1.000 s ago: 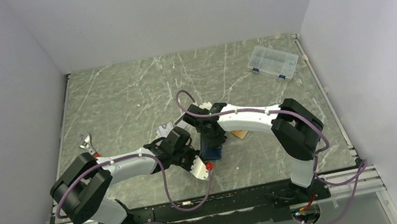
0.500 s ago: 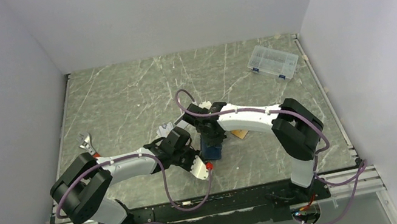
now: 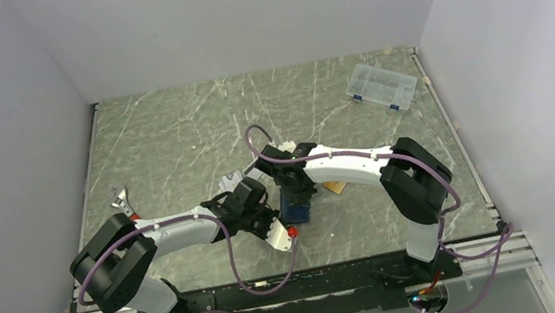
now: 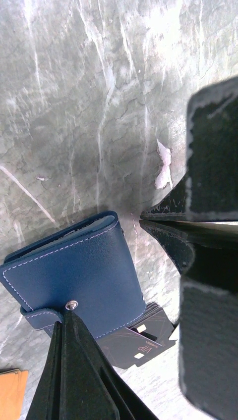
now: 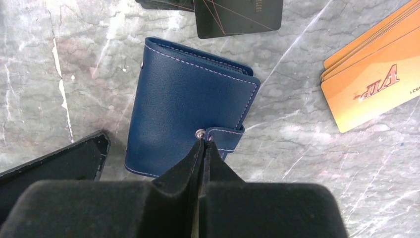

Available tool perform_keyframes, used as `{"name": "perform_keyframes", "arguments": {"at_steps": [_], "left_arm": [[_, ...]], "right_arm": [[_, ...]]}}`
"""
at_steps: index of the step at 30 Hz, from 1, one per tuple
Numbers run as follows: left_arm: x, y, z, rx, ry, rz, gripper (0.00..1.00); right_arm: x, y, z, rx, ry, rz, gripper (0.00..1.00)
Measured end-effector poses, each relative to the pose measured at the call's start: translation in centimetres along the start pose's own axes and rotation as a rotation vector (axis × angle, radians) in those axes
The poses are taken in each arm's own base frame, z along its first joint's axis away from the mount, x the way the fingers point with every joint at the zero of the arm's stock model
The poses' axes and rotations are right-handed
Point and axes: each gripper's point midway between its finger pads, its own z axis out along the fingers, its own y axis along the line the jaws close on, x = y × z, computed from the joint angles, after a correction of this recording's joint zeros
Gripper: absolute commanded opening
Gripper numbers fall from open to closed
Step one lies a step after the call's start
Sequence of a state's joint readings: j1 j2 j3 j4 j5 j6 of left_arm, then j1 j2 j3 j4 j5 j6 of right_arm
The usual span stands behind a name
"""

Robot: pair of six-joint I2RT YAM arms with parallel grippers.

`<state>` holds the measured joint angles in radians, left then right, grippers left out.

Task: Put the credit cards into the card holder
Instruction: Close the card holder at the center of the board.

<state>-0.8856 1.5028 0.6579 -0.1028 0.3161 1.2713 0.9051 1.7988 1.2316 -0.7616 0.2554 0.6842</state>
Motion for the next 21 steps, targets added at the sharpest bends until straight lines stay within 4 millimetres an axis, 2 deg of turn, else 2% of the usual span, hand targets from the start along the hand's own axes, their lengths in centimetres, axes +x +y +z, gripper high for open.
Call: {"name": "perform_keyframes", "arguments": {"at_steps": [21], "left_arm": [[-0.09, 0.19, -0.10, 0.002, 0.001, -0.001, 0.08]], "right_arm": [[-0.02, 0.58, 0.47, -0.031, -0.007, 0.016, 0.00]]}}
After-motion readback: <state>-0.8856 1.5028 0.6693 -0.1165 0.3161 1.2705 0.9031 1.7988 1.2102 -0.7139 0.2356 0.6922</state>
